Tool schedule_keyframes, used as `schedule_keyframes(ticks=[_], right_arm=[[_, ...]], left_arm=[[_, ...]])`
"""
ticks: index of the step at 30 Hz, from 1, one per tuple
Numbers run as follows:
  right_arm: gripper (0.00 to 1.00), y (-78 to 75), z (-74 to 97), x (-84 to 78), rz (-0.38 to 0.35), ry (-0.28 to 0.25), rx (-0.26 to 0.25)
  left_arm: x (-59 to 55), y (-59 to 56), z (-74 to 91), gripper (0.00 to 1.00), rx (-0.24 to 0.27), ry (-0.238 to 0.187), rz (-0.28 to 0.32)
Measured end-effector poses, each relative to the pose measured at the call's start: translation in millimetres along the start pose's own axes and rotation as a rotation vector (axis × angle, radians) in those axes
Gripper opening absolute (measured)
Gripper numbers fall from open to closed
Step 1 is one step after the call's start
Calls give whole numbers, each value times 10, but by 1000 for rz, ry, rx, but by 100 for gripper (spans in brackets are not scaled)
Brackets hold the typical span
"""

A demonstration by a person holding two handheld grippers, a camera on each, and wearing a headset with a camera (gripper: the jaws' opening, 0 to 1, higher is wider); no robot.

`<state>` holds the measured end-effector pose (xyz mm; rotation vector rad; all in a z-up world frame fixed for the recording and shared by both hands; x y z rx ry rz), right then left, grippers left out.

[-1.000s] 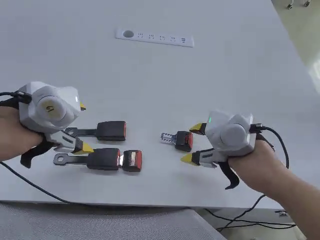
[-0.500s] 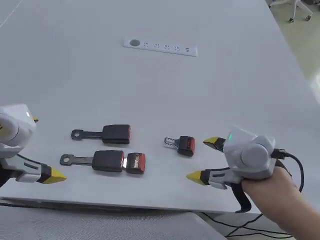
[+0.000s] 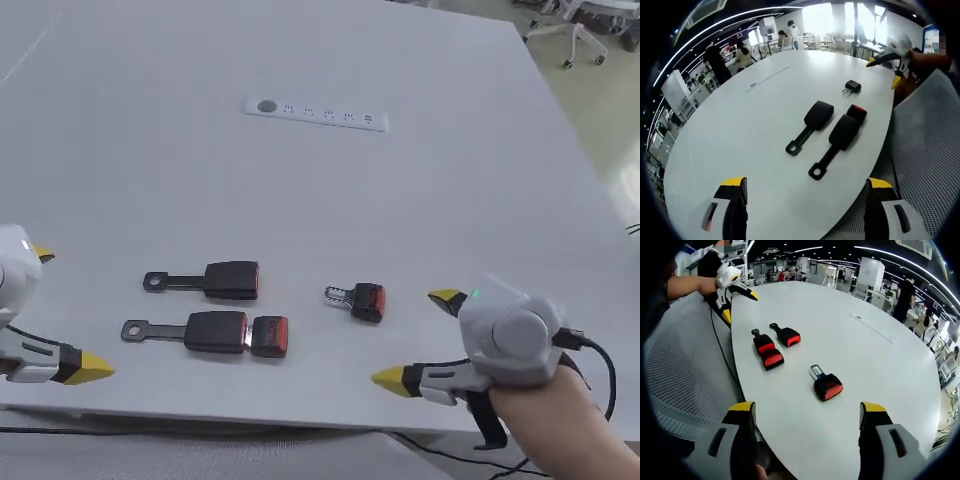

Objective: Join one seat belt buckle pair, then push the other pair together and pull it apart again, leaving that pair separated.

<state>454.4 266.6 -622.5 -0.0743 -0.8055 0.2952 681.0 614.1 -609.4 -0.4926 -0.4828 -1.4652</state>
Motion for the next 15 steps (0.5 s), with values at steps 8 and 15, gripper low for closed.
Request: schedule_keyframes(ticks=[8,15], right_arm=[[95,-13,18,26,-37,-5,-7],[97,43,7,62,-39,-10,-1]], left_arm=[[-8,7,-4,100,10,-11,26],[-15,0,-12,100,6,-16,45]])
Point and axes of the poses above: the centre of the closed fingertips' face, and the gripper's own axes: z roughly backward along the fingers, y roughly to its left, x roughly out of its top, the point moved 7 cm from there along z, roughly backward along the fingers, and after that the axes turned 9 degrees about -x, right-handed, at the moved point
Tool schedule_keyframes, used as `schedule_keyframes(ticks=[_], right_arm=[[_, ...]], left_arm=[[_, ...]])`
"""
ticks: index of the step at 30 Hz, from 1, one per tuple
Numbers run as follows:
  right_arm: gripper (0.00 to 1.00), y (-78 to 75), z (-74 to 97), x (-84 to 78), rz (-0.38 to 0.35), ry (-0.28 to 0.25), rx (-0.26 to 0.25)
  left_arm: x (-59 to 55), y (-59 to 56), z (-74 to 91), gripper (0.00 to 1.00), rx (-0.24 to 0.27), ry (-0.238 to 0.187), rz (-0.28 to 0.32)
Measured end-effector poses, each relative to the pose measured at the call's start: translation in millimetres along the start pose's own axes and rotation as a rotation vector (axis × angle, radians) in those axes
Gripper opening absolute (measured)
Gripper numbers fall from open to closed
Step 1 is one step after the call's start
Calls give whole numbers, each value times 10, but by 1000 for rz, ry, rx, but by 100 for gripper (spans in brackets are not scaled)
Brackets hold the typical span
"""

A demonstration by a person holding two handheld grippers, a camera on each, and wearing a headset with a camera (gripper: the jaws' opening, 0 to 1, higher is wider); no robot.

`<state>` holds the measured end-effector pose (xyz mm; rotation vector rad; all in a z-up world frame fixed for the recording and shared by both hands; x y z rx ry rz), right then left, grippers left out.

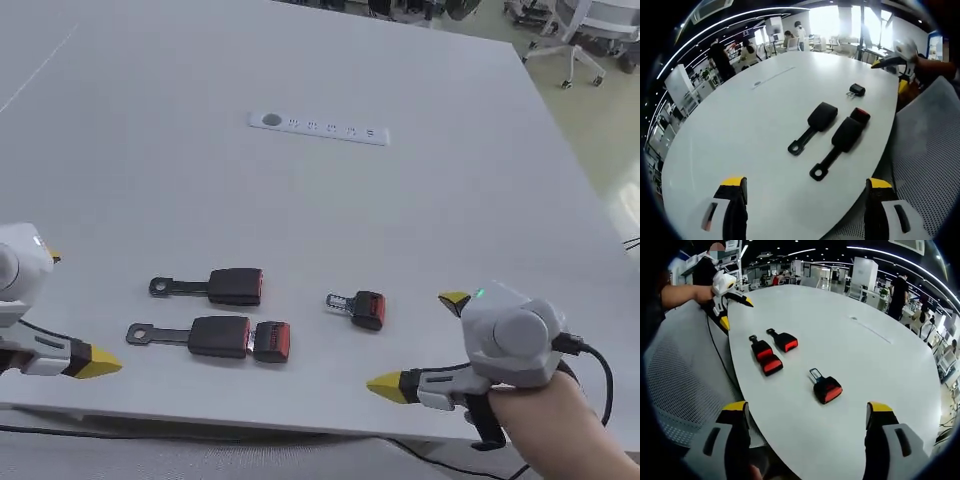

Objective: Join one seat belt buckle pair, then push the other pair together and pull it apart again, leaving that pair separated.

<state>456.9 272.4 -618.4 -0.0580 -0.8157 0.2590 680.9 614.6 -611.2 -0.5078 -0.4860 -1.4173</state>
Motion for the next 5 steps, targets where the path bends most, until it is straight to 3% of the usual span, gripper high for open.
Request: schedule_keyframes(ticks=[5], right_arm=[[99,11,16,9,4,-1,0]], left_arm=[[6,-9,-25,100,-5,-2,-1]])
Point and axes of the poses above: the centre of the closed fingertips' face, and the gripper's own axes: z roughly backward along the fingers, y roughly to its left, x roughly out of its top, the point moved 7 cm from there along z, roughly backward along the fingers, and after that the axes turned 9 degrees about -x, right-handed, at the moved point
